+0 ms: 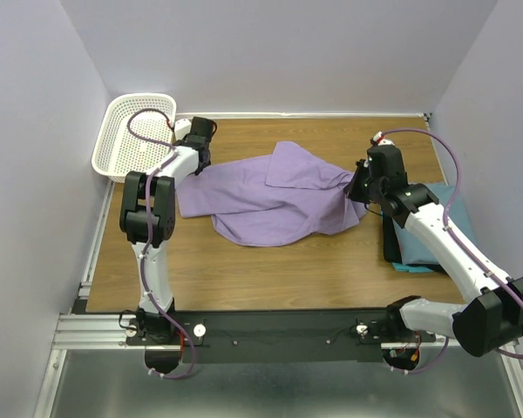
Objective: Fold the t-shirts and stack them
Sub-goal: Flatten the tshirt out
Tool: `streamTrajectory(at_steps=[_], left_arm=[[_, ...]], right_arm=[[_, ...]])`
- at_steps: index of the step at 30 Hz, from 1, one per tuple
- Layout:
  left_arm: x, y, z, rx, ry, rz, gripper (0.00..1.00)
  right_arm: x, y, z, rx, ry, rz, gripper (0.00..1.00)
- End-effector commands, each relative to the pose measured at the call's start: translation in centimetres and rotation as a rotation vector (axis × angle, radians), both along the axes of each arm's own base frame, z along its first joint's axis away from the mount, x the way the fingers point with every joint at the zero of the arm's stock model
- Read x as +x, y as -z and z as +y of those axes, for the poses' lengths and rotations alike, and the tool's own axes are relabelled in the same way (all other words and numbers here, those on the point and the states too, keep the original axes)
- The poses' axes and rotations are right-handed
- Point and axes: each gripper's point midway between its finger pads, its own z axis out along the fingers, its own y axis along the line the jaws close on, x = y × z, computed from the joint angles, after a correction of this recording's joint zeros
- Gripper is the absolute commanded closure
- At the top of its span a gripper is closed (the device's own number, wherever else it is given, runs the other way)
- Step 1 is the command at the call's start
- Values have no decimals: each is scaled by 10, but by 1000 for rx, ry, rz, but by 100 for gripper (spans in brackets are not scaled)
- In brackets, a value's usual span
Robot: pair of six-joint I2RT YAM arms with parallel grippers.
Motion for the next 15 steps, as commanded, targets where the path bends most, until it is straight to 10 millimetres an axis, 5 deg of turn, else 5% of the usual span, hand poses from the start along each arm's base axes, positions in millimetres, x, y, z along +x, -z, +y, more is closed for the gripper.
streamTrajectory(at_steps=[1, 9, 15], left_arm=[[0, -2, 6, 25, -11, -8, 47], [4, 39, -4, 0, 26, 82, 46], [8, 41, -4, 10, 37, 91, 43]], right_arm=[[-1, -3, 3, 23, -18, -12, 99], [-4, -6, 4, 33, -21, -20, 99], [-6, -12, 4, 43, -24, -36, 100]])
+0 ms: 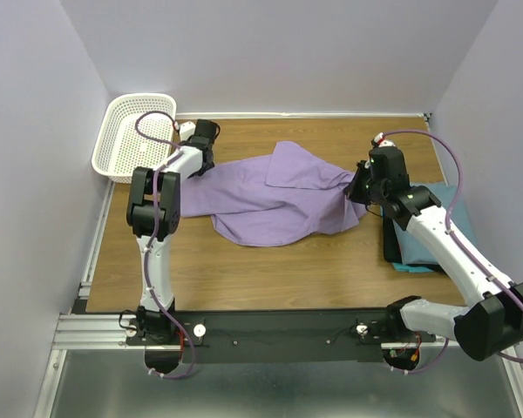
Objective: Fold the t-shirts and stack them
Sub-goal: Flatten the tshirt out
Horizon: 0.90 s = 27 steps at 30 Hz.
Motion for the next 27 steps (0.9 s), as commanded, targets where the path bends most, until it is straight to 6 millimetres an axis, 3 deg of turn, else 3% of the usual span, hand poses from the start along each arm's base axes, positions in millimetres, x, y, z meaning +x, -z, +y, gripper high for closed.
streamTrajectory(at_steps=[1, 2, 3, 6, 8, 12, 15, 21, 27], left_arm=[[1, 12, 0, 10, 19, 42, 51], [2, 12, -1, 7, 25, 44, 54], [2, 14, -3, 5, 31, 49, 68], [10, 11, -6, 1, 52, 43, 88], [12, 12, -7, 0, 61, 48, 97], [16, 10, -9, 3, 84, 45, 100], [24, -5, -12, -3, 98, 5, 100], [43, -62, -16, -18, 112, -124, 100], [54, -151, -18, -24, 124, -313, 100]], right_arm=[[-2, -10, 2, 28, -12, -30, 99], [-2, -11, 3, 31, -14, -33, 100], [-2, -13, 3, 34, -16, -38, 99], [-2, -18, 2, 32, -18, -51, 99], [-2, -18, 2, 31, -20, -53, 99], [-2, -19, 2, 29, -24, -55, 100], [-2, -19, 2, 27, -24, -57, 99], [-1, -23, 1, 23, -19, -67, 99], [0, -30, -4, 9, 3, -83, 99]])
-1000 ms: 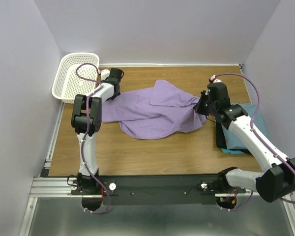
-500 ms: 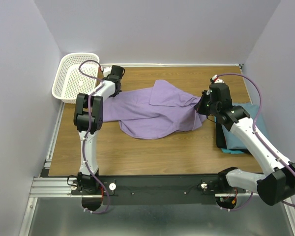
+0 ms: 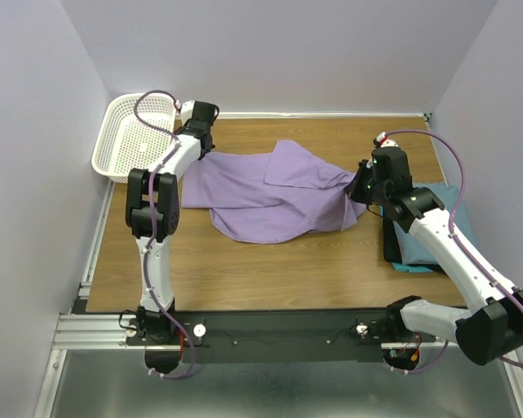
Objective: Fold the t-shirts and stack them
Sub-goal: Flatten the tshirt out
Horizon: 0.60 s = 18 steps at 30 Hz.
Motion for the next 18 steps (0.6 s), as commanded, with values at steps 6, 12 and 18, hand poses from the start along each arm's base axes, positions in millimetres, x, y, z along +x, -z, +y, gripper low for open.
streamTrajectory(at_steps=[6, 12, 18], left_arm=[[23, -180, -3, 9, 21, -374, 100], [40, -215, -18, 64, 82, -449, 100], [73, -209, -42, 95, 184, -464, 100]], right_arm=[[3, -39, -22, -48, 83, -90, 100], [3, -61, -47, -118, 193, -123, 99], [1, -78, -71, -171, 285, -151, 99]])
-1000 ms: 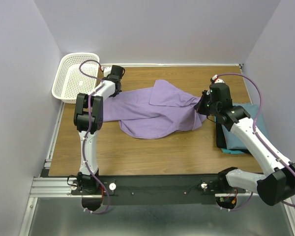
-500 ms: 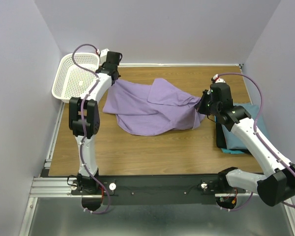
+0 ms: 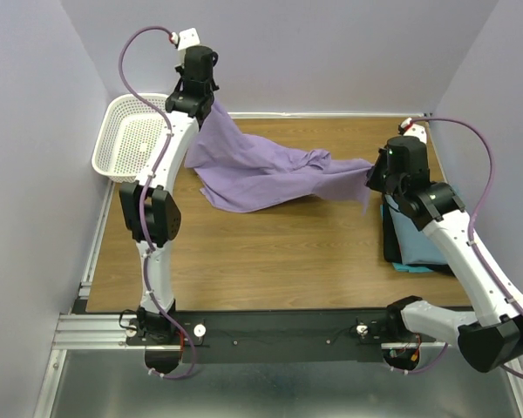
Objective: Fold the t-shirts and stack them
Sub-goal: Flatten the tshirt out
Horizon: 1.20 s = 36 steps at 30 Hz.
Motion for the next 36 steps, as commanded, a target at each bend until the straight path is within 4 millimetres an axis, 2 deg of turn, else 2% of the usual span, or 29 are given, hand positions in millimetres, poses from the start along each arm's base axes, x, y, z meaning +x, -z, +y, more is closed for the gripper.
streamTrajectory(at_steps=[1, 2, 5, 7, 12, 13, 15, 18, 21, 22, 23, 25, 26, 27, 28, 29, 30, 31, 32, 33, 34, 35, 36], left_arm=[[29, 31, -16, 75, 70, 31, 100], [34, 24, -23, 67, 99, 10, 100], [51, 41, -40, 61, 170, -3, 100], [59, 51, -49, 49, 200, -13, 100], [71, 57, -77, 15, 335, -60, 100], [74, 57, -81, 14, 355, -69, 79], [71, 56, -85, 7, 384, -61, 48], [62, 48, -82, -13, 368, -57, 38], [42, 32, -70, -44, 324, -63, 35], [32, 11, -66, -60, 305, -90, 35], [24, 29, -58, -80, 255, -30, 35], [1, 27, -50, -160, 197, 16, 42], [-12, 54, -45, -177, 160, 91, 46], [-29, 42, -39, -235, 117, 82, 54], [-40, 50, -37, -258, 100, 104, 54], [-61, 90, -33, -263, 76, 190, 57], [-73, 97, -29, -275, 62, 199, 58], [-88, 80, -26, -314, 51, 156, 59], [-108, 114, -20, -310, 28, 223, 59], [-118, 119, -21, -322, 43, 229, 59], [-127, 112, -20, -341, 51, 211, 60], [-141, 136, -21, -343, 61, 267, 61], [-149, 145, -24, -353, 71, 291, 61]], right_arm=[[-3, -22, -30, -70, 111, -33, 100], [-2, -20, -30, -75, 116, -25, 99], [1, -21, -37, -98, 154, -24, 99], [1, -25, -50, -130, 204, -29, 99], [-1, -31, -65, -173, 263, -33, 99], [-2, -29, -65, -175, 265, -28, 99], [0, -20, -59, -165, 236, -1, 99], [2, -10, -48, -127, 196, 26, 99], [4, 0, -38, -103, 157, 58, 100], [4, 4, -35, -99, 143, 70, 100], [4, 6, -33, -93, 132, 76, 100], [5, 10, -24, -64, 94, 82, 100], [4, 18, -21, -53, 79, 97, 99], [5, 20, -12, -26, 42, 99, 99], [4, 25, -8, -16, 26, 108, 99], [4, 31, -5, -6, 11, 119, 99], [4, 41, -2, -2, -2, 143, 99], [4, 45, 3, 9, -23, 154, 100], [4, 49, 6, 14, -33, 164, 99], [5, 54, 7, 13, -42, 176, 100], [6, 55, 10, 23, -54, 176, 100], [6, 55, 13, 28, -63, 176, 100], [7, 58, 13, 29, -67, 183, 99]])
